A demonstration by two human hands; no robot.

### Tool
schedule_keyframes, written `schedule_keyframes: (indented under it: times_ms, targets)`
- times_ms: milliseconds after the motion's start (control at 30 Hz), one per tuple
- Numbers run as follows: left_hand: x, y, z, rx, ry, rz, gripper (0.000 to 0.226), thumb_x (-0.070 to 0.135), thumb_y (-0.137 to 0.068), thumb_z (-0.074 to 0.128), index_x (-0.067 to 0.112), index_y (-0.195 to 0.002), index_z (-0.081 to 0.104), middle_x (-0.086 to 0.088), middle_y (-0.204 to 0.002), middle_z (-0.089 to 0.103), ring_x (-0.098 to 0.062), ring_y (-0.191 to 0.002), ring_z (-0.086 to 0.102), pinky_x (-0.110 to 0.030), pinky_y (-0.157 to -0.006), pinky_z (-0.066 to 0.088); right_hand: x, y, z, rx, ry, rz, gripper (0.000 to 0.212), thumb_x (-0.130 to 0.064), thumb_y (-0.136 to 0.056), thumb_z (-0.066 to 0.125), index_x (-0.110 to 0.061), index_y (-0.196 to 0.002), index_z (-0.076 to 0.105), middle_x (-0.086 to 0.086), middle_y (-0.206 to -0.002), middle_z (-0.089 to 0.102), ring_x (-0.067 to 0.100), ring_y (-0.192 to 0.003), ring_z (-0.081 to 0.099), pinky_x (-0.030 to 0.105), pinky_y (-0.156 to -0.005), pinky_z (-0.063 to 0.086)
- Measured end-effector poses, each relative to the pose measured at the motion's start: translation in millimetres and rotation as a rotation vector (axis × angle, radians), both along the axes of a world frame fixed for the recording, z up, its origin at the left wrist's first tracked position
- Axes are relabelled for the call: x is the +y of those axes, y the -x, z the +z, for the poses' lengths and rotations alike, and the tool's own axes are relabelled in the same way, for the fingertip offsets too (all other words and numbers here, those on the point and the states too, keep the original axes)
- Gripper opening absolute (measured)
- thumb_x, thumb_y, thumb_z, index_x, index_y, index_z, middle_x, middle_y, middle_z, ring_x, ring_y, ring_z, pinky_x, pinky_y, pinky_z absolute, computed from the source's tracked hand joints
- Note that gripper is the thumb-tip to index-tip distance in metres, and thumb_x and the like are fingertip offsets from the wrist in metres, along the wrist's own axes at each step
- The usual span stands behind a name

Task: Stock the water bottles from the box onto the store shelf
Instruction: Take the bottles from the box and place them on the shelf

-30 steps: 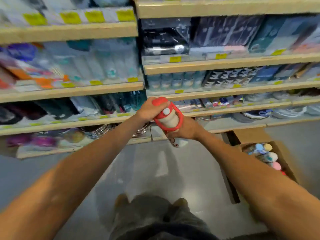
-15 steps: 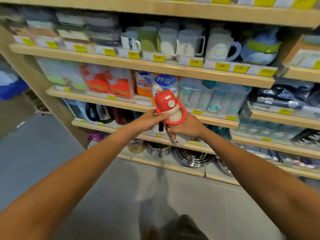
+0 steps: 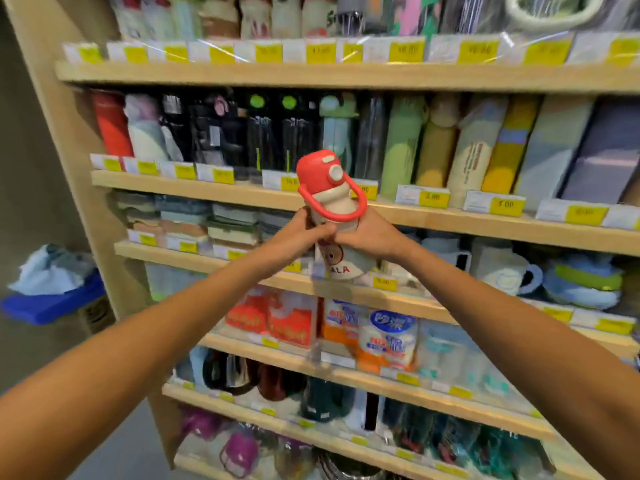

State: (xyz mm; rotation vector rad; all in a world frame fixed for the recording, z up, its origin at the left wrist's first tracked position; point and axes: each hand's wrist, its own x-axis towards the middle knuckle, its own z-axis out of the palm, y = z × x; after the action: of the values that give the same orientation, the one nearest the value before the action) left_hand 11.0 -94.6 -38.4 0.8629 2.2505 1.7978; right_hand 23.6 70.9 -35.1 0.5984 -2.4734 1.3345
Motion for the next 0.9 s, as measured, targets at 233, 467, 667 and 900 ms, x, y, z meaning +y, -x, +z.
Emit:
schedule_keyframes:
  times_ms: [233, 467, 667, 900]
  targets:
    - [-32, 89, 100, 0.013, -0.220, 0.115, 0.022, 0.019, -0.096, 0.048, 0.023, -0.117, 0.041, 0.002, -0.104, 0.054, -0.011, -0.091, 0.053, -0.028, -0.072, 0.043, -47, 81, 112, 0.164, -0.001, 0.043, 0.043, -0.006, -0.079, 0.070, -0.025, -0.115, 0.058, -0.007, -0.114, 0.064, -0.010, -0.095, 0.060, 0.011, -0.088, 0.046]
    - [-54, 124, 177, 0.161, -0.330, -0.001, 0.047, 0.036, -0.082, 0.055, 0.026, -0.124, 0.038, 0.006, -0.103, 0.058, -0.007, -0.091, 0.057, -0.028, -0.068, 0.048, -77, 112, 196, 0.370, -0.007, 0.042, 0.044, -0.011, -0.078, 0.070, -0.011, -0.121, 0.059, 0.006, -0.113, 0.069, 0.020, -0.106, 0.065, 0.040, -0.094, 0.053]
    - [-54, 142, 243, 0.395, -0.465, 0.035, 0.040, 0.032, -0.083, 0.056, 0.020, -0.119, 0.045, 0.005, -0.099, 0.061, -0.003, -0.084, 0.060, -0.022, -0.072, 0.051, -86, 121, 256, 0.498, 0.074, 0.005, 0.031, -0.005, -0.083, 0.066, -0.022, -0.109, 0.059, -0.008, -0.099, 0.068, -0.003, -0.089, 0.064, 0.017, -0.079, 0.050]
    - [-45, 167, 289, 0.483, -0.493, -0.081, 0.051, 0.024, -0.084, 0.058, 0.008, -0.130, 0.042, 0.000, -0.101, 0.060, -0.004, -0.086, 0.060, -0.014, -0.065, 0.050, -87, 132, 295, 0.613, 0.094, -0.124, 0.041, -0.030, -0.069, 0.070, -0.022, -0.108, 0.063, -0.005, -0.100, 0.071, 0.005, -0.094, 0.067, 0.026, -0.083, 0.055]
